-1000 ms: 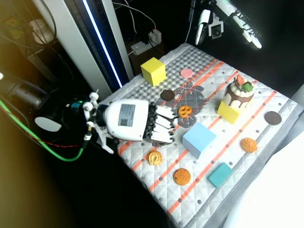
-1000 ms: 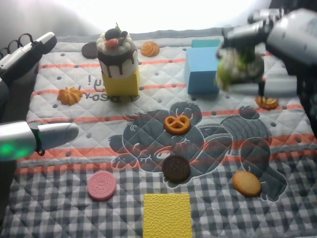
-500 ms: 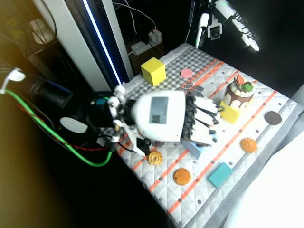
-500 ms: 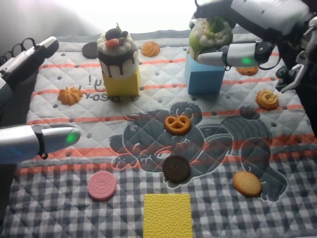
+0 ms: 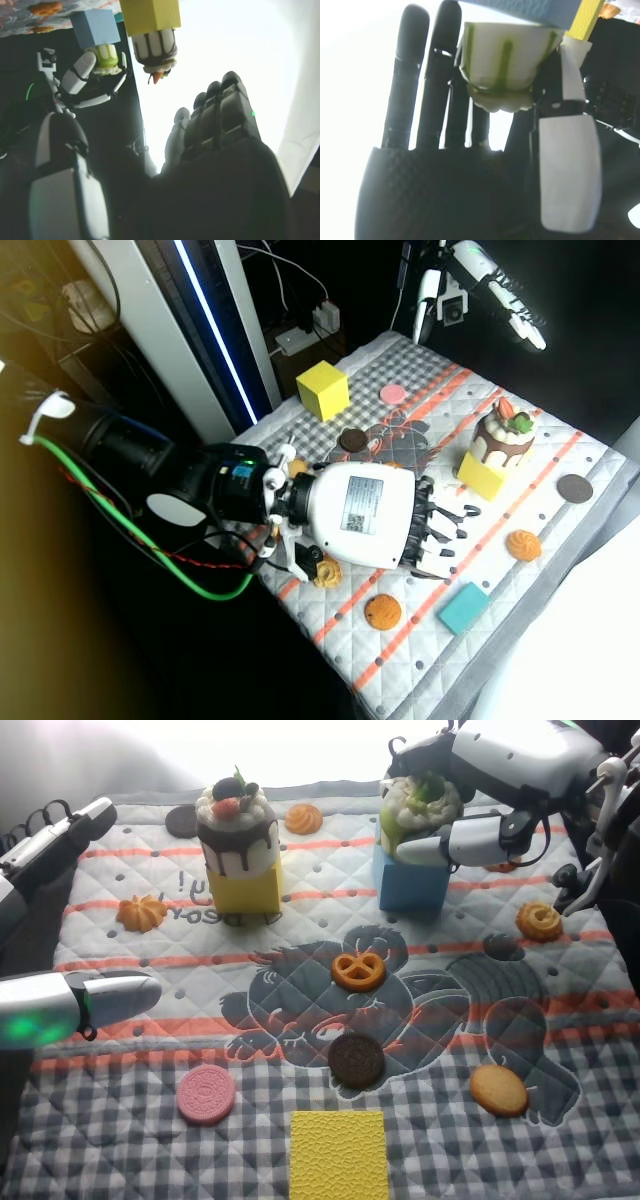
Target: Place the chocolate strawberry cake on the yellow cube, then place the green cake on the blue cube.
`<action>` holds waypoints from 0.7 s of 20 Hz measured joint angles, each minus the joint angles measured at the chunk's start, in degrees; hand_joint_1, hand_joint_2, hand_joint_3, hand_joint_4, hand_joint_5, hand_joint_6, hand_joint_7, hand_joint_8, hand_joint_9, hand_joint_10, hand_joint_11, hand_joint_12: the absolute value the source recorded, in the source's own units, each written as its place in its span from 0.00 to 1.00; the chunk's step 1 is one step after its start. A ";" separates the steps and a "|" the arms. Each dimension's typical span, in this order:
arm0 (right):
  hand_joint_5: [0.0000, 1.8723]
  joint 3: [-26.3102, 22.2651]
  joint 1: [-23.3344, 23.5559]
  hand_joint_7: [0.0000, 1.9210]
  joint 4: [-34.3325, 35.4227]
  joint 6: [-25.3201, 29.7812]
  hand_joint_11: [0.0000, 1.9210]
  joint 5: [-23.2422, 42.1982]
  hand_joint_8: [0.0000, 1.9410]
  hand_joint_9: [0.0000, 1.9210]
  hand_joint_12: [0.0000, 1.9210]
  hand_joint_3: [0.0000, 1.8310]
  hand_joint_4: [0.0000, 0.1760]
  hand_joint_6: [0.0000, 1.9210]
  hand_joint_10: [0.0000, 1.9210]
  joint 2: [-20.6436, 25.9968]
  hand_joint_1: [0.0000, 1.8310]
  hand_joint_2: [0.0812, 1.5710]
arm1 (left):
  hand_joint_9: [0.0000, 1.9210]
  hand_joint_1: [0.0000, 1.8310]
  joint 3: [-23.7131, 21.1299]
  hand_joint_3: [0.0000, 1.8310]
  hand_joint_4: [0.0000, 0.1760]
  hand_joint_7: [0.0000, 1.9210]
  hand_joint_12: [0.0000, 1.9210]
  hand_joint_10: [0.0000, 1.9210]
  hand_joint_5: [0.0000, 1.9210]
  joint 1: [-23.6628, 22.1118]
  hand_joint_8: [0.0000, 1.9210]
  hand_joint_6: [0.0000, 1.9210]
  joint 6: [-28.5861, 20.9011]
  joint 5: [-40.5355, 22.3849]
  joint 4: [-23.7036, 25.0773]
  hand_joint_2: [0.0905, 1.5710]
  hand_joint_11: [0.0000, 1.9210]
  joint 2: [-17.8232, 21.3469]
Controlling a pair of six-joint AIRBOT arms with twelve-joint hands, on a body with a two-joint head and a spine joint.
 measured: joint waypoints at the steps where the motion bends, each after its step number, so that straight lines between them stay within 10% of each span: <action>1: 0.45 -0.02 0.02 0.51 0.02 0.00 0.37 -0.04 0.54 0.56 0.61 0.00 0.03 0.60 0.06 0.00 0.65 0.72 | 0.00 0.44 0.00 0.00 0.64 0.00 0.00 0.00 0.00 0.02 0.00 0.00 -0.09 0.02 0.02 0.55 0.00 0.00; 2: 0.42 -0.20 0.00 0.46 0.17 -0.02 0.31 -0.20 0.12 0.54 0.64 0.00 0.00 0.24 0.04 0.02 0.57 0.69 | 0.00 0.43 0.00 0.00 0.60 0.00 0.00 0.00 0.00 0.00 0.00 0.00 -0.24 -0.02 0.04 0.55 0.00 -0.09; 4: 0.43 -0.66 0.00 0.47 0.42 -0.02 0.23 -0.24 0.03 0.50 0.69 0.00 0.00 0.04 0.02 0.02 0.51 0.68 | 0.00 0.42 0.00 0.00 0.76 0.00 0.00 0.00 0.00 0.00 0.00 0.00 -0.55 -0.02 0.09 0.55 0.00 -0.11; 10: 0.39 -1.11 -0.57 0.40 1.49 0.00 0.18 0.26 0.00 0.44 0.59 0.00 0.01 0.00 0.00 0.17 0.50 0.68 | 0.00 0.40 0.00 0.00 0.69 0.00 0.00 0.00 0.00 0.02 0.00 0.00 -1.03 -0.11 0.22 0.56 0.00 -0.11; 14: 0.36 -1.70 -1.20 0.35 1.75 0.00 0.21 0.70 0.00 0.41 0.53 0.00 0.19 0.00 0.00 0.74 0.51 0.68 | 0.00 0.39 0.00 0.00 0.58 0.00 0.00 0.00 0.00 0.02 0.00 0.00 -1.27 -0.17 0.33 0.56 0.00 -0.11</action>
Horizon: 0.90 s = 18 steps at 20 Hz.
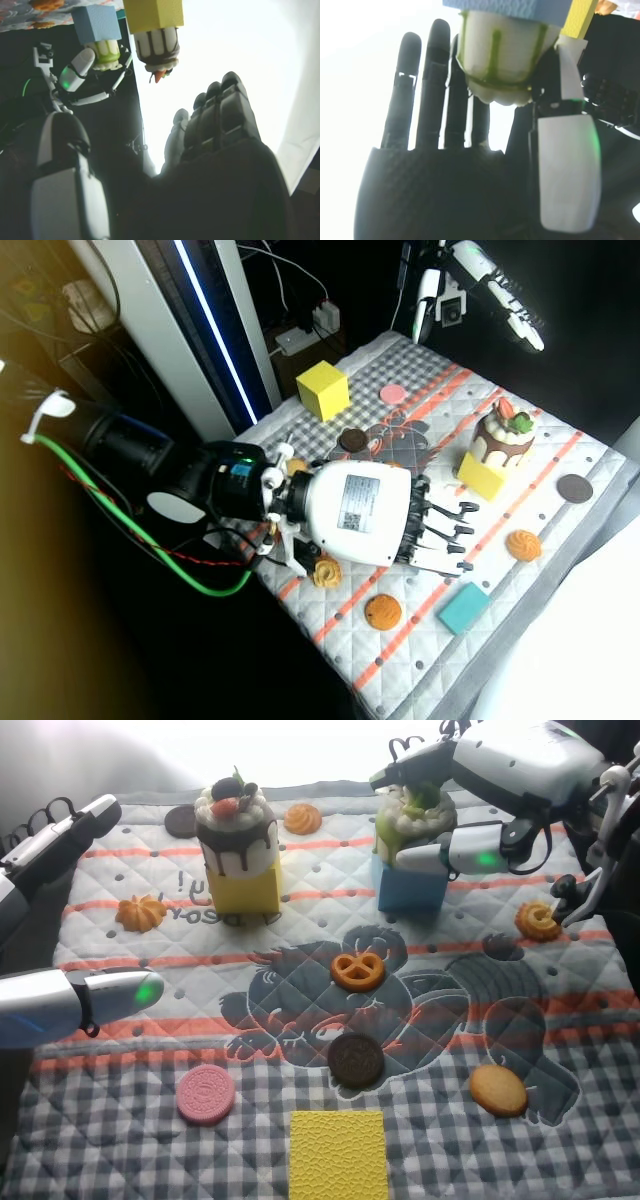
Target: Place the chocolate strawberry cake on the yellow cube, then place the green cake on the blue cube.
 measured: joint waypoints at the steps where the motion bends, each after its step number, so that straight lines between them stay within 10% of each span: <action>1: 0.36 0.00 -0.17 0.37 0.26 0.07 0.22 0.09 0.00 0.42 0.53 0.00 0.17 0.00 0.00 0.00 0.51 0.68 | 0.00 0.40 0.00 0.00 0.69 0.00 0.00 0.00 0.00 0.00 0.00 0.00 0.00 0.02 -0.07 0.56 0.00 0.00; 6: 0.30 -0.11 -0.37 0.33 0.55 0.11 0.18 0.39 0.00 0.37 0.49 0.00 0.30 0.00 0.00 0.13 0.47 0.68 | 0.00 0.40 0.00 0.01 0.76 0.00 0.00 0.00 0.00 0.00 0.00 0.00 -0.13 0.02 -0.02 0.58 0.00 0.00; 7: 0.26 -0.13 -0.37 0.30 0.52 0.11 0.16 0.42 0.00 0.34 0.47 0.00 0.50 0.00 0.00 0.13 0.43 0.67 | 0.00 0.41 0.00 0.01 0.62 0.00 0.00 0.00 0.00 0.00 0.00 0.00 -0.15 0.02 -0.02 0.58 0.00 -0.02; 9: 0.16 -0.44 -0.37 0.22 0.46 0.04 0.09 0.26 0.00 0.24 0.45 0.00 0.94 0.00 0.00 0.24 0.39 0.65 | 0.00 0.41 0.00 0.00 0.66 0.00 0.00 0.00 0.00 0.00 0.00 0.00 -0.17 0.00 -0.02 0.58 0.00 -0.02; 10: 0.11 -0.48 -0.37 0.18 0.35 0.00 0.03 0.15 0.00 0.20 0.45 0.00 0.99 0.00 0.00 0.26 0.38 0.64 | 0.00 0.41 0.00 0.00 0.61 0.00 0.00 0.00 0.00 0.00 0.00 0.00 -0.17 0.00 -0.02 0.58 0.00 -0.07; 14: 0.06 -0.55 -0.37 0.12 0.33 -0.02 0.00 -0.07 0.00 0.15 0.44 0.00 1.00 0.00 0.00 0.26 0.35 0.64 | 0.00 0.41 0.00 0.01 0.88 0.00 0.00 0.00 0.00 0.00 0.00 0.00 -0.20 -0.13 -0.02 0.59 0.00 -0.33; 16: 0.02 -0.55 -0.42 0.09 0.33 -0.02 0.00 -0.09 0.00 0.12 0.41 0.00 1.00 0.00 0.00 0.44 0.34 0.64 | 0.00 0.40 0.00 0.00 0.79 0.00 0.00 0.00 0.00 0.00 0.00 0.00 -0.20 -0.13 -0.07 0.59 0.00 -0.33; 18: 0.00 -0.85 -0.46 0.00 0.37 -0.04 0.00 0.07 0.00 0.02 0.18 0.00 1.00 0.00 0.00 0.83 0.36 0.63 | 0.00 0.41 0.00 0.00 0.80 0.00 0.00 0.00 0.00 0.00 0.00 0.00 -0.17 -0.15 -0.07 0.59 0.00 -0.33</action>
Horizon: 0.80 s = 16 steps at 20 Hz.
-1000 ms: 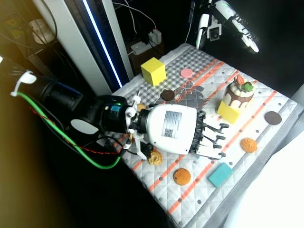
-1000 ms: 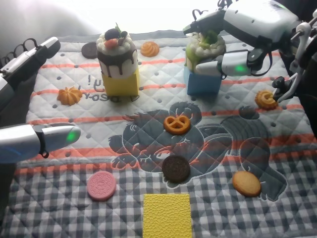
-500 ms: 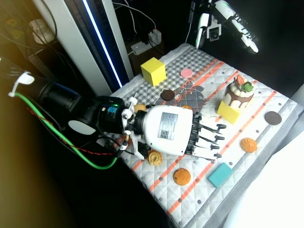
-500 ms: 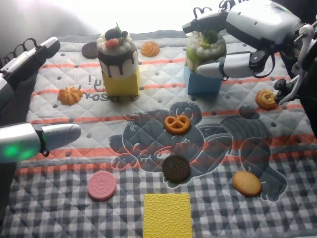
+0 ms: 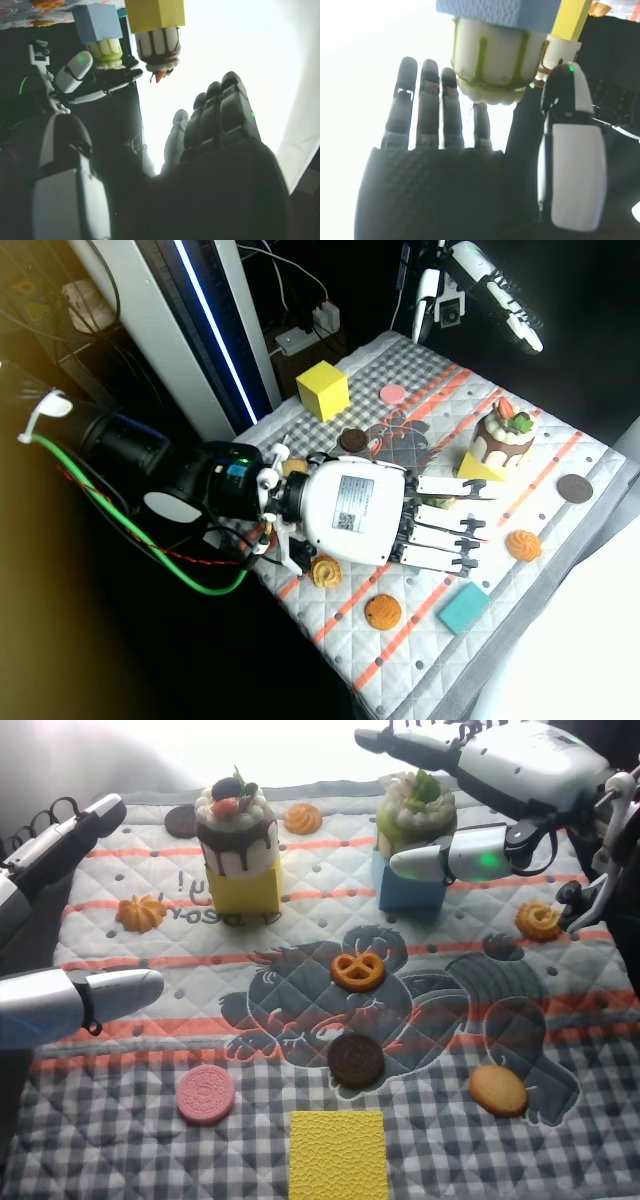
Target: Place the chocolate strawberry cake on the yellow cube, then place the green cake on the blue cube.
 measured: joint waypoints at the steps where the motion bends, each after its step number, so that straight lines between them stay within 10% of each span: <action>1: 0.00 -0.81 -0.63 0.00 0.17 0.00 0.00 1.36 0.00 0.00 0.10 0.00 1.00 0.00 0.00 0.72 0.37 0.62 | 0.00 0.41 0.02 0.00 0.77 0.00 0.00 0.00 0.00 0.00 0.00 0.00 -0.15 -0.02 0.00 0.59 0.00 0.00; 5: 0.00 -6.71 -5.18 0.00 3.43 -0.72 0.00 10.45 0.00 0.00 0.00 0.00 1.00 0.00 0.00 6.29 0.35 0.62 | 0.00 0.36 1.99 0.00 0.78 0.00 0.00 0.00 0.00 0.17 0.00 0.00 -7.02 0.07 2.05 0.59 0.00 0.02; 8: 0.00 -11.06 -11.34 0.00 8.00 -0.92 0.00 19.98 0.00 0.00 0.00 0.00 1.00 0.00 0.00 10.84 0.35 0.62 | 0.00 0.39 2.97 0.00 0.99 0.00 0.00 0.00 0.00 1.40 0.00 0.00 -14.19 -1.01 3.72 0.56 0.00 0.50; 16: 0.00 -20.22 -32.87 0.00 14.29 5.81 0.00 41.79 0.00 0.00 0.00 0.00 1.00 0.00 0.00 14.93 0.34 0.61 | 0.00 0.16 3.89 0.00 1.00 0.00 0.00 0.00 0.00 9.81 0.00 0.00 -34.45 -11.30 7.23 0.53 0.00 0.44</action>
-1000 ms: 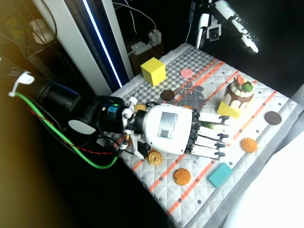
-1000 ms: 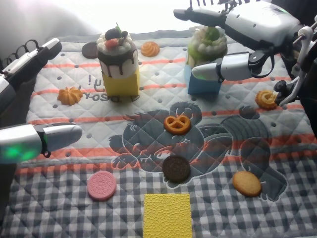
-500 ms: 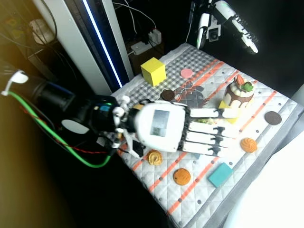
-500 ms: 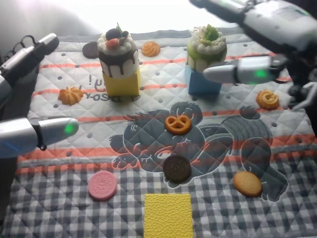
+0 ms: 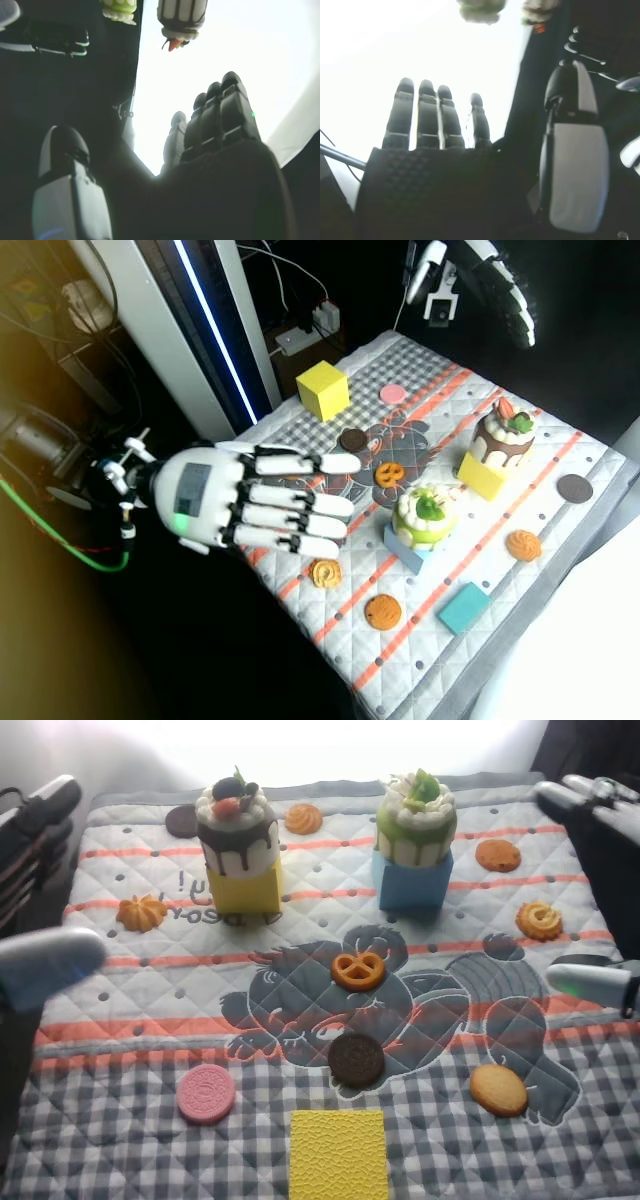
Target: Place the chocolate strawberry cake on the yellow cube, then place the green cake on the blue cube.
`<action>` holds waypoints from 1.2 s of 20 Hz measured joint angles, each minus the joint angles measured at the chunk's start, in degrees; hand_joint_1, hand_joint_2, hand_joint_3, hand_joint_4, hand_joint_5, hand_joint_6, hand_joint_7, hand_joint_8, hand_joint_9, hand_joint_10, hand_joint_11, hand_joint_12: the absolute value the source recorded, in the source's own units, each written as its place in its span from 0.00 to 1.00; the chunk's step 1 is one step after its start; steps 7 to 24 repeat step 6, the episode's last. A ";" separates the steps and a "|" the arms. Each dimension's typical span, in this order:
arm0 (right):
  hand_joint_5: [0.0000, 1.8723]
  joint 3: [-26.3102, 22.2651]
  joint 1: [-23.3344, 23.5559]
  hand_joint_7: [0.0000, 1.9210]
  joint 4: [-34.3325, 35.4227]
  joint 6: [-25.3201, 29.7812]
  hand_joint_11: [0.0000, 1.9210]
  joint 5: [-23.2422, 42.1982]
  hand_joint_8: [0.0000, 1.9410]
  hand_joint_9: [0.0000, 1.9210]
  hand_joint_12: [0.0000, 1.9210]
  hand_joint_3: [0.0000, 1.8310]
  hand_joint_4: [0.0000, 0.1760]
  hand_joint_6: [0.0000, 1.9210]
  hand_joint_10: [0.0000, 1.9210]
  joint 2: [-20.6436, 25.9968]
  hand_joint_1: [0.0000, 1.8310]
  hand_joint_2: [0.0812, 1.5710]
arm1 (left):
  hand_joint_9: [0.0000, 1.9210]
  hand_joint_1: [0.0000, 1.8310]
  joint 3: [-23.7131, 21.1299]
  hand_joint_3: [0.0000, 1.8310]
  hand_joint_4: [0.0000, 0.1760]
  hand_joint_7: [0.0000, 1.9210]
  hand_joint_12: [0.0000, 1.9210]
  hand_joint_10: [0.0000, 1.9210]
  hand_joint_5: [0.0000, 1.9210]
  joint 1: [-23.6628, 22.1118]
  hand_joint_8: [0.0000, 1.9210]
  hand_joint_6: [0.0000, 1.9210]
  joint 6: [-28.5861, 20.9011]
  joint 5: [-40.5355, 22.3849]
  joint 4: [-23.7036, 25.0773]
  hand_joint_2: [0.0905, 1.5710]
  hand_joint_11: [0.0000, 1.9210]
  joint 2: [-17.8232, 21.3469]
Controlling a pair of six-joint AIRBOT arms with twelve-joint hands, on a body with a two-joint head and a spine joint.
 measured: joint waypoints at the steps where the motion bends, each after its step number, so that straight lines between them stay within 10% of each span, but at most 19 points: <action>1: 0.00 -0.46 0.02 0.00 0.74 0.13 0.00 1.60 0.00 0.00 0.00 0.00 1.00 0.00 0.00 0.39 0.34 0.59 | 0.00 0.16 0.17 0.01 1.00 0.00 0.00 0.00 0.00 0.37 0.00 0.00 -1.90 -1.44 -0.39 0.57 0.00 0.00; 6: 0.00 -1.29 0.11 0.06 -2.69 0.13 0.05 14.34 0.01 0.06 0.02 0.00 1.00 0.00 0.00 2.89 0.37 0.60 | 0.00 0.22 0.09 0.00 0.95 0.00 0.00 0.00 0.00 0.68 0.00 0.00 -3.10 -13.27 1.84 0.63 0.00 -0.85; 24: 0.00 -1.29 0.11 0.06 -2.69 0.13 0.05 14.34 0.01 0.06 0.02 0.00 1.00 0.00 0.00 2.89 0.37 0.60 | 0.00 0.22 0.09 0.00 0.95 0.00 0.00 0.00 0.00 0.68 0.00 0.00 -3.10 -13.27 1.84 0.63 0.00 -0.85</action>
